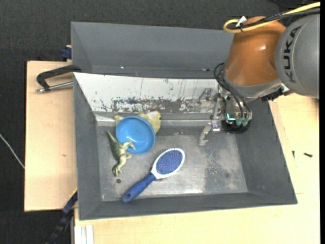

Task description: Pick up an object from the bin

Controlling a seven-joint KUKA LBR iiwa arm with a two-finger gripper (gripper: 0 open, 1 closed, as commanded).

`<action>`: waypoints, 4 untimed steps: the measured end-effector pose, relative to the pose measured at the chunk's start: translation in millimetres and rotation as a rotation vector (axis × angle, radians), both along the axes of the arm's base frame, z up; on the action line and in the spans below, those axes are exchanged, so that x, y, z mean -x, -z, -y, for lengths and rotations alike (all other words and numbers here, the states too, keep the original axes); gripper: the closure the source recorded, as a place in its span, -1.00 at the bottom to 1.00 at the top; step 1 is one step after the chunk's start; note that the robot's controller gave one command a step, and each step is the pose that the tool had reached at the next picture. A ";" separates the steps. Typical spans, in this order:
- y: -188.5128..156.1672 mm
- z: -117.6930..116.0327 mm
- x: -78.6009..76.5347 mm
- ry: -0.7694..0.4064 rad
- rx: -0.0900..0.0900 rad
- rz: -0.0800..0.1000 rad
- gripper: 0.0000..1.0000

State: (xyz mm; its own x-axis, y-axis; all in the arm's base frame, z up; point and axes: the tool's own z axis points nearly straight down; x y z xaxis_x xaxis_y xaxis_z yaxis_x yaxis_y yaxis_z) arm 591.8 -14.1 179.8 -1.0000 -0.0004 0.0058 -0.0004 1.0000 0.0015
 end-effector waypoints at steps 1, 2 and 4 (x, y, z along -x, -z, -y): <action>106.5 -94.7 49.8 -0.542 0.000 0.011 -1.00; 78.2 -77.1 76.8 -0.654 -0.001 0.007 -1.00; 107.9 -111.2 99.2 -0.985 -0.002 0.010 -1.00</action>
Offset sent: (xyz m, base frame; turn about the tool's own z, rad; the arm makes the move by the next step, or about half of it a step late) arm -0.0520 0.0929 -0.1098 -0.5415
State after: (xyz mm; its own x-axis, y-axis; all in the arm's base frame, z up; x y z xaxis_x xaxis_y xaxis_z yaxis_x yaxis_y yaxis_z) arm 492.7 97.1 71.9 -0.5527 -0.8333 -0.0032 -0.8333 0.5528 -0.0016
